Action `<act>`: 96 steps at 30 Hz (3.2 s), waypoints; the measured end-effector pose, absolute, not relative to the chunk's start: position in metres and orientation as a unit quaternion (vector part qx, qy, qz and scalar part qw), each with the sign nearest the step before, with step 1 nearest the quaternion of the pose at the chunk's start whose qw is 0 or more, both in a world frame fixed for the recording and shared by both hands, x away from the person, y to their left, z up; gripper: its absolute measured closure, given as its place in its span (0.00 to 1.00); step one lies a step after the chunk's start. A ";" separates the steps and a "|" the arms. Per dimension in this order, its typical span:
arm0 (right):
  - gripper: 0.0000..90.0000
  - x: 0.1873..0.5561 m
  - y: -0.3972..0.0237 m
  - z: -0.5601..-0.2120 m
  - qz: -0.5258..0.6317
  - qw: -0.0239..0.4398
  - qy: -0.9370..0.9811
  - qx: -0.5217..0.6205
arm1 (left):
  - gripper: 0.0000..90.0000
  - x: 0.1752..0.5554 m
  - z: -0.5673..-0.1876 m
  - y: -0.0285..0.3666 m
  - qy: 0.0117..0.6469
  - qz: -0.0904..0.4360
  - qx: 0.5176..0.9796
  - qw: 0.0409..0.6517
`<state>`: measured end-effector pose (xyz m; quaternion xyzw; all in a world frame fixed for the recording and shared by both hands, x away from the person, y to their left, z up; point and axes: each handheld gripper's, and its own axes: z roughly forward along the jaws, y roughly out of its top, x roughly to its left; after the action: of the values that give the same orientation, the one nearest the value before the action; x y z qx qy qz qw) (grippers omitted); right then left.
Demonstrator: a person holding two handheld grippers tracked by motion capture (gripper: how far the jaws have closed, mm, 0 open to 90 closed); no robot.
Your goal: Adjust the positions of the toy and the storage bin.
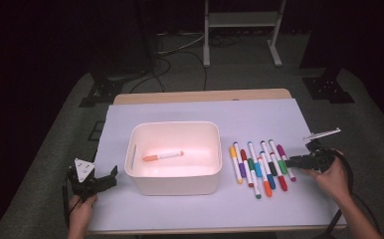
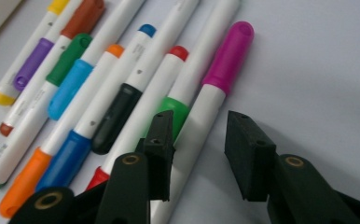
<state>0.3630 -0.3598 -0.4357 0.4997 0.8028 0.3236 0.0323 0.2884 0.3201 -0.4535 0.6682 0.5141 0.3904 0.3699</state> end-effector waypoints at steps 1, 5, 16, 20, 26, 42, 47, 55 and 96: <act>0.69 0.363 -0.360 -0.436 0.317 0.040 0.804 0.501 | 0.00 0.288 -0.454 0.320 0.514 0.390 0.668 0.370; 0.70 0.361 -0.362 -0.436 0.295 0.065 0.803 0.514 | 0.00 0.288 -0.454 0.320 0.514 0.390 0.668 0.371; 0.84 0.358 -0.367 -0.437 0.281 0.081 0.794 0.532 | 0.00 0.288 -0.454 0.320 0.513 0.391 0.668 0.371; 0.84 0.355 -0.369 -0.433 0.299 0.057 0.791 0.531 | 0.00 0.288 -0.454 0.320 0.513 0.391 0.668 0.371; 0.84 0.348 -0.361 -0.413 0.345 0.020 0.789 0.508 | 0.00 0.289 -0.454 0.320 0.513 0.391 0.669 0.370; 0.84 0.338 -0.307 -0.342 0.417 -0.029 0.812 0.408 | 0.00 0.288 -0.454 0.320 0.510 0.392 0.670 0.370; 0.84 0.337 -0.284 -0.323 0.427 -0.037 0.821 0.378 | 0.00 0.288 -0.453 0.320 0.510 0.390 0.671 0.370; 0.84 0.340 -0.244 -0.296 0.438 -0.050 0.837 0.325 | 0.00 0.288 -0.453 0.320 0.510 0.388 0.672 0.370; 0.84 0.362 -0.068 -0.281 0.394 -0.135 0.896 0.154 | 0.00 0.288 -0.453 0.321 0.508 0.384 0.673 0.376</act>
<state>0.3620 -0.0680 -0.2813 0.1540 0.8959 0.3944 -0.1348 0.2881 0.3205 -0.4533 0.6729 0.5078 0.3844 0.3762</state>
